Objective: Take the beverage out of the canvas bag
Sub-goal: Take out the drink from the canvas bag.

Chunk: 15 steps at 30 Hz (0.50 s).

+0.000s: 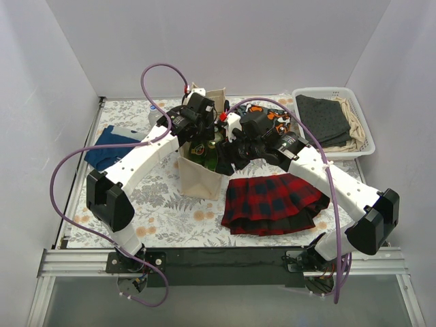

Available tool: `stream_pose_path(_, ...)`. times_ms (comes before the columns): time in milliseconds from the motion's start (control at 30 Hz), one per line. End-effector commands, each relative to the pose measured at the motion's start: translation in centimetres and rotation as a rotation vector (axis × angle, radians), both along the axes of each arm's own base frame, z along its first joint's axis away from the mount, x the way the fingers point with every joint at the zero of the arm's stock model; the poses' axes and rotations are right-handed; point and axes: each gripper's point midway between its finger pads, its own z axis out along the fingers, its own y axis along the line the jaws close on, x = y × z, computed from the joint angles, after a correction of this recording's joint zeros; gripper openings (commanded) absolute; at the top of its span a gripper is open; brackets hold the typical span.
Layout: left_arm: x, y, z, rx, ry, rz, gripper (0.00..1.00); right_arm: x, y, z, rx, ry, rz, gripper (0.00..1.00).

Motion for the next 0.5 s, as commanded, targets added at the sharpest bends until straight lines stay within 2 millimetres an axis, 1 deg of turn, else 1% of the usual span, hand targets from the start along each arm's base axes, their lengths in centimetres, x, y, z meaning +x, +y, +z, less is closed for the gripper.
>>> stream_pose_path(0, 0.4, 1.1, 3.4, -0.027, -0.093, 0.059, 0.55, -1.2, -0.7, -1.1, -0.047, 0.030, 0.015, 0.69)
stream_pose_path(67, 0.4, 1.4, 3.3, -0.028, -0.092, 0.079, 0.56, -1.2, -0.7, -1.1, -0.045, 0.030, 0.016, 0.69)
stream_pose_path(167, 0.7, 1.6, 2.2, -0.026, -0.066, 0.081, 0.57, -1.1, -0.7, -1.1, -0.047, 0.027, 0.014, 0.69)
stream_pose_path(300, 1.1, 1.9, 1.5, -0.006, -0.043, 0.083, 0.57, -1.0, -0.8, -1.1, -0.052, 0.023, 0.009, 0.69)
stream_pose_path(467, 1.5, 2.8, 1.0, -0.005, -0.028, 0.109, 0.57, -0.9, -0.9, -1.2, -0.059, 0.021, 0.000, 0.69)
